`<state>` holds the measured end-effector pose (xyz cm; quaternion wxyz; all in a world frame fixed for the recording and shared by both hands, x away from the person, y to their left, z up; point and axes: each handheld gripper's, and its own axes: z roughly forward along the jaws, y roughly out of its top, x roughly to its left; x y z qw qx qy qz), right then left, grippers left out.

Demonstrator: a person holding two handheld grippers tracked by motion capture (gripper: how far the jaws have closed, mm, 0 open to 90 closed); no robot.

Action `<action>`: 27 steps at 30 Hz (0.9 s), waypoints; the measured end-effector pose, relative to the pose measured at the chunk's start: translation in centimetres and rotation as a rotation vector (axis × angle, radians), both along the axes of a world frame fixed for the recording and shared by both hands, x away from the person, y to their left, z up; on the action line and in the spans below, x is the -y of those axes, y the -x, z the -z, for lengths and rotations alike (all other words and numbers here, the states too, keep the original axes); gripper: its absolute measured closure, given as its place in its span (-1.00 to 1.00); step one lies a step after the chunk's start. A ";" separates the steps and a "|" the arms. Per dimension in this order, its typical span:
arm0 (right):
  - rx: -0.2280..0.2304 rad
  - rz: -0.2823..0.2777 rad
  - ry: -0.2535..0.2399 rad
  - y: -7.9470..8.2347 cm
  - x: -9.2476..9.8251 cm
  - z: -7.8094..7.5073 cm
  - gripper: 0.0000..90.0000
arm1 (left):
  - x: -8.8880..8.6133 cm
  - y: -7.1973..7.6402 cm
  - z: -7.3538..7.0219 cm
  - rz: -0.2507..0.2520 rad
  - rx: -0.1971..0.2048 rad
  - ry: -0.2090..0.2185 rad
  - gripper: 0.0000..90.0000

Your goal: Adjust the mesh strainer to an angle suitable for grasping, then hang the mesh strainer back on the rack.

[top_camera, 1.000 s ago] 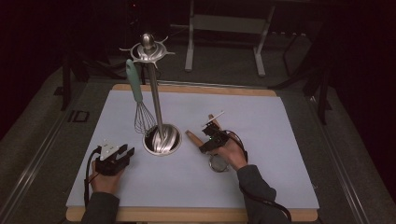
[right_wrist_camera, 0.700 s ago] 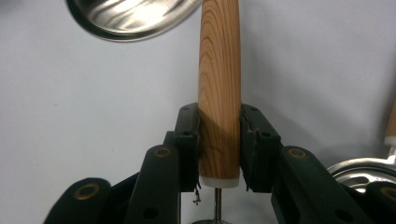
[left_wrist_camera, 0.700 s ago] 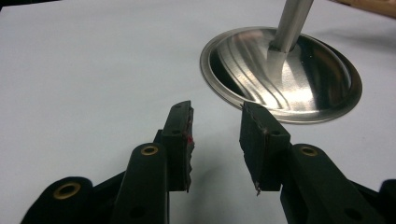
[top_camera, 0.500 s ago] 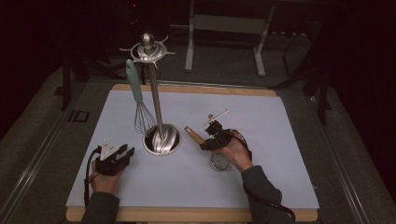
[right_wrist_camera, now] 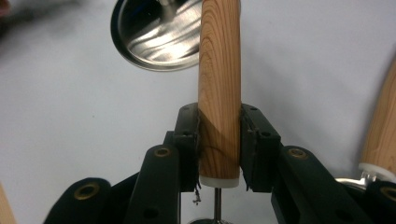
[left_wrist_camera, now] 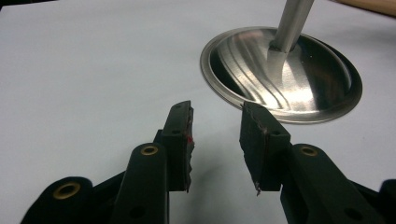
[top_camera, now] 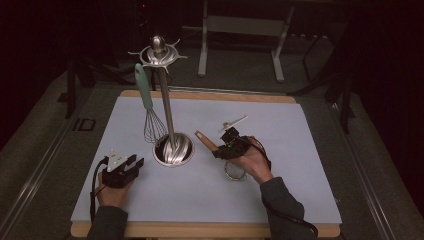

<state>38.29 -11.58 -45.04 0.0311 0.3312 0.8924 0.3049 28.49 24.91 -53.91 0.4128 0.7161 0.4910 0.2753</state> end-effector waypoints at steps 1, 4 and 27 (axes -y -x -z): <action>0.000 -0.002 -0.003 0.1 0.0 -0.1 0.56 | 0.0 0.0 0.0 0.000 0.000 0.000 0.44; 0.009 -0.012 -0.007 0.2 -0.1 -0.4 0.56 | 0.0 0.0 0.0 0.000 -0.001 0.002 0.43; 0.057 -0.037 -0.046 0.9 -0.4 -1.9 0.56 | 0.0 0.0 0.0 0.001 -0.002 0.003 0.43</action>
